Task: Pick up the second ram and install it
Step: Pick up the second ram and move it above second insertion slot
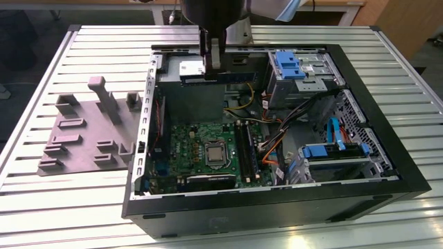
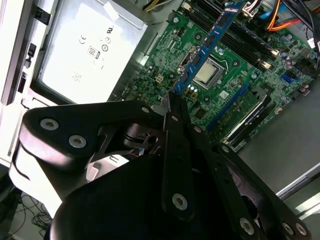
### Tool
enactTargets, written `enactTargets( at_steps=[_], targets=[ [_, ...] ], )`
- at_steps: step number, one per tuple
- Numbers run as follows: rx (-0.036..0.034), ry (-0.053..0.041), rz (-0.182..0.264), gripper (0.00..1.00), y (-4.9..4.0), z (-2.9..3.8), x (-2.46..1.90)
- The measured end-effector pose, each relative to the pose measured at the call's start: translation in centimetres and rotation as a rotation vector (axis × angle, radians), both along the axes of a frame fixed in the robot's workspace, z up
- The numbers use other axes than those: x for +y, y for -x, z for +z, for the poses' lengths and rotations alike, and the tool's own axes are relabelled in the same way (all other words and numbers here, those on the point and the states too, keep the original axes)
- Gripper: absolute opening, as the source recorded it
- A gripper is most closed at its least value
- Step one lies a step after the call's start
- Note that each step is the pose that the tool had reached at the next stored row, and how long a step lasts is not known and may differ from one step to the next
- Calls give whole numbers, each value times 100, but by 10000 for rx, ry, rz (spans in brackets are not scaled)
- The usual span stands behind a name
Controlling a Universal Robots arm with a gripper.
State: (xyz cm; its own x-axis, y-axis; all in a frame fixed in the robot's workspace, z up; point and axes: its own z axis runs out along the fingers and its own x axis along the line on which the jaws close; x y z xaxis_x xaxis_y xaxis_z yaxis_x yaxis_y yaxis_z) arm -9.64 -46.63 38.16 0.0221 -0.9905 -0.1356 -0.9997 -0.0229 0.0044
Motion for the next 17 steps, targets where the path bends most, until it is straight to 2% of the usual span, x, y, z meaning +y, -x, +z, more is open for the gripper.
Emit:
enactTargets(
  at_steps=[17],
  targets=[
    [0,-1,0,12,-35,-182,-119]
  ],
)
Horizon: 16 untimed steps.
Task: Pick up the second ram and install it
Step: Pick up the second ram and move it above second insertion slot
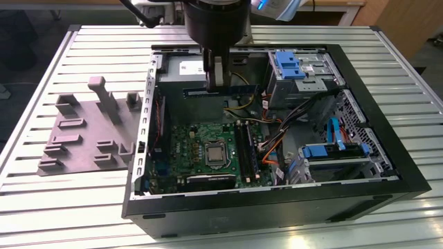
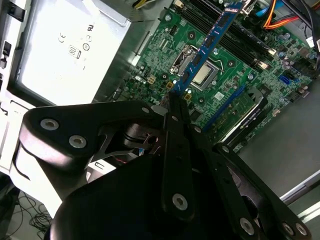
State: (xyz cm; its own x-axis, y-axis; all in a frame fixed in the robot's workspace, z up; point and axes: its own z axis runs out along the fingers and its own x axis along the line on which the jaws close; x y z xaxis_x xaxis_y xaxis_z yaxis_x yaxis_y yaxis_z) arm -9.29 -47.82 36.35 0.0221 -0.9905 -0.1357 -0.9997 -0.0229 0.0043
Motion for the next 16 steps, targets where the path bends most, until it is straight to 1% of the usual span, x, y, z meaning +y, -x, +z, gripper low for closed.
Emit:
enactTargets(
  at_steps=[8,13,16],
  targets=[
    [3,32,0,12,-11,-78,-31],
    [11,98,-2,12,-19,-118,-40],
    [16,154,-4,12,-24,-144,-42]
  ],
)
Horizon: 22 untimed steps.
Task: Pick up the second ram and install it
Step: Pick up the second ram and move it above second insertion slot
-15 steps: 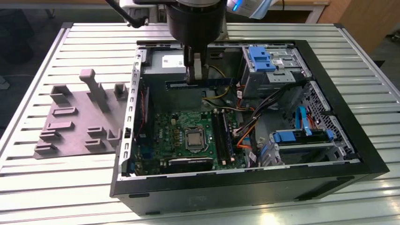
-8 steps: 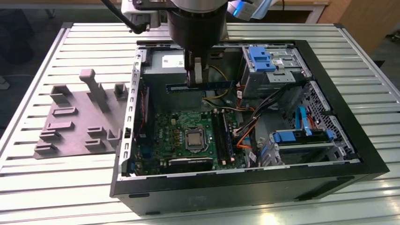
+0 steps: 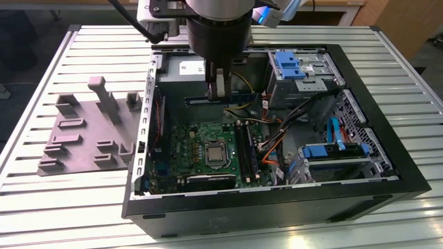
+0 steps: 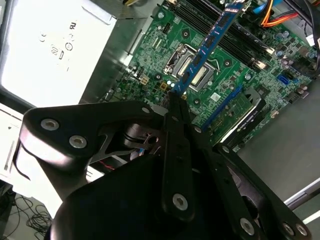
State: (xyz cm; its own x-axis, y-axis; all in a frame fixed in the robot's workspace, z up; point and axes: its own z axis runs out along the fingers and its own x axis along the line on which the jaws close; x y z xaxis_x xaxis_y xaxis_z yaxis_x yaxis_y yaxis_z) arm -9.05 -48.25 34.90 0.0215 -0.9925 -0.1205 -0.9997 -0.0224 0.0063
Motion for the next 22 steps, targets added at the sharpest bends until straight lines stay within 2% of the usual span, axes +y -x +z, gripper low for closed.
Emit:
enactTargets(
  at_steps=[11,22],
  targets=[
    [11,142,-8,12,-16,-110,-13],
    [19,234,-35,12,-24,-222,-59]
  ],
)
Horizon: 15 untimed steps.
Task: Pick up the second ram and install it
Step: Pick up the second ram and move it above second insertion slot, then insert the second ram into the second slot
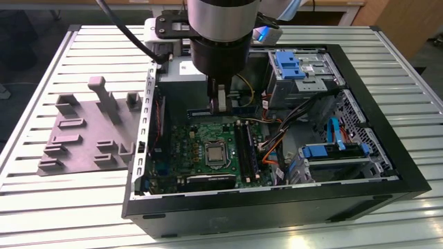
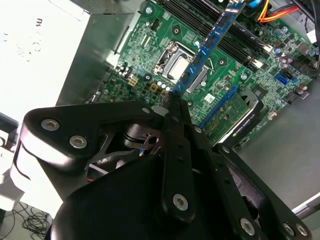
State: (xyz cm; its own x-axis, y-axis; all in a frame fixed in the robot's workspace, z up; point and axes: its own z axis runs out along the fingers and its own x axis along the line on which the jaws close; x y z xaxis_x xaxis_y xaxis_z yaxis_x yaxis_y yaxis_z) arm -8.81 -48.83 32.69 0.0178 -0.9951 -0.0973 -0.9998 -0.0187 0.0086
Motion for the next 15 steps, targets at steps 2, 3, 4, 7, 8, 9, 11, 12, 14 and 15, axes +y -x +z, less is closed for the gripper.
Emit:
enactTargets(
  at_steps=[2,3,4,7,8,9,11,12,14,15],
  targets=[
    [2,19,-6,12,-1,-20,-6],
    [3,28,-8,12,-1,-31,-9],
    [4,35,-10,12,-1,-45,-11],
    [5,50,-14,12,-2,-84,-14],
    [5,52,-14,12,-3,-91,-15],
    [6,54,-14,12,-3,-91,-15],
    [5,52,-14,12,-3,-98,-15],
    [5,52,-14,12,-4,-103,-15],
    [5,52,-14,12,-4,-104,-15],
    [5,52,-14,12,-4,-104,-15]
  ],
)
